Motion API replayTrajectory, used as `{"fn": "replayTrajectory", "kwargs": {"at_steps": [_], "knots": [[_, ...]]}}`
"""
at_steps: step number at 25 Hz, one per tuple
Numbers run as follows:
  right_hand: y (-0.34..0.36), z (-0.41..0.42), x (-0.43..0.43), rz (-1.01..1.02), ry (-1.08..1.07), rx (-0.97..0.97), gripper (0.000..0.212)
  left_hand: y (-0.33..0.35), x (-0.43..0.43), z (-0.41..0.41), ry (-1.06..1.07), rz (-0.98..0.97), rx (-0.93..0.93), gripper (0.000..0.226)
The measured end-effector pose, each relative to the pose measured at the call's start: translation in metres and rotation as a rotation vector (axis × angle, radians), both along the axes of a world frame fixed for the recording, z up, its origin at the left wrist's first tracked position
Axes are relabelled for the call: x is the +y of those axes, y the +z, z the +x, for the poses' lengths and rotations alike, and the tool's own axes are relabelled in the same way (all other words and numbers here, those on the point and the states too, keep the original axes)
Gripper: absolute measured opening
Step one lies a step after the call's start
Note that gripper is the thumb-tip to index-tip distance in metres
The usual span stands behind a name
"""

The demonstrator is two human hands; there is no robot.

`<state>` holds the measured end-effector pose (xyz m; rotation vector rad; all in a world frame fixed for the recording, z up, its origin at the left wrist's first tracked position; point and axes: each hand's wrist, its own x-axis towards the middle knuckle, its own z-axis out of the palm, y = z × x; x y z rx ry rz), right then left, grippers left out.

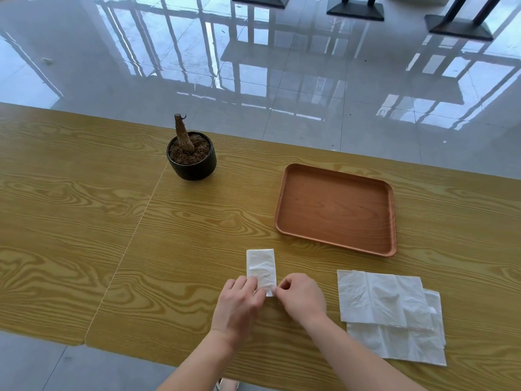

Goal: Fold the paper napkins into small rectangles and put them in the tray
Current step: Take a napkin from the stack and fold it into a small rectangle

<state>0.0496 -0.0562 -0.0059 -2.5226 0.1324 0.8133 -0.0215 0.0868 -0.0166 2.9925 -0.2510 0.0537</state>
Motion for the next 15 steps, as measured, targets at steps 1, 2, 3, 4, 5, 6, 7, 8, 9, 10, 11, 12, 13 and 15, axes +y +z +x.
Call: {"fn": "replayTrajectory", "kwargs": {"at_steps": [1, 2, 3, 4, 5, 6, 7, 8, 9, 10, 11, 12, 13, 15], "knots": [[0.0, 0.003, 0.003, -0.016, 0.01, -0.025, 0.021, 0.0, 0.002, 0.004, 0.004, 0.001, -0.001, 0.026], [-0.001, 0.006, 0.006, -0.025, 0.02, -0.049, 0.02, 0.0, 0.005, 0.008, 0.014, 0.003, -0.004, 0.027], [-0.002, 0.01, 0.008, -0.027, 0.025, -0.066, 0.019, 0.0, 0.008, 0.012, 0.026, 0.003, -0.007, 0.028], [-0.002, 0.013, 0.011, -0.022, 0.026, -0.073, 0.019, 0.0, 0.011, 0.015, 0.034, 0.003, -0.007, 0.028], [-0.002, 0.016, 0.013, -0.014, 0.025, -0.076, 0.019, 0.0, 0.013, 0.018, 0.037, 0.005, -0.005, 0.028], [-0.002, 0.017, 0.015, -0.005, 0.026, -0.076, 0.019, 0.0, 0.016, 0.02, 0.038, 0.007, -0.002, 0.028], [-0.003, 0.019, 0.017, 0.003, 0.031, -0.08, 0.019, -0.001, 0.018, 0.022, 0.038, 0.01, 0.0, 0.028], [-0.004, 0.019, 0.019, 0.009, 0.038, -0.085, 0.018, -0.001, 0.02, 0.023, 0.041, 0.009, 0.001, 0.029], [-0.004, 0.019, 0.02, 0.019, 0.043, -0.093, 0.017, -0.002, 0.022, 0.024, 0.044, 0.002, -0.001, 0.029], [-0.005, 0.018, 0.021, 0.034, 0.047, -0.108, 0.015, -0.003, 0.024, 0.024, 0.049, -0.006, 0.0, 0.03], [-0.007, 0.017, 0.022, 0.053, 0.051, -0.126, 0.013, -0.004, 0.025, 0.024, 0.058, -0.016, 0.004, 0.03], [-0.008, 0.017, 0.024, 0.074, 0.058, -0.147, 0.012, -0.006, 0.027, 0.023, 0.069, -0.025, 0.008, 0.029], [-0.009, 0.017, 0.025, 0.092, 0.072, -0.167, 0.011, -0.007, 0.028, 0.022, 0.081, -0.037, 0.007, 0.027], [-0.01, 0.019, 0.029, 0.106, 0.118, -0.203, 0.013, -0.011, 0.03, 0.019, 0.097, -0.073, -0.018, 0.017]]}}
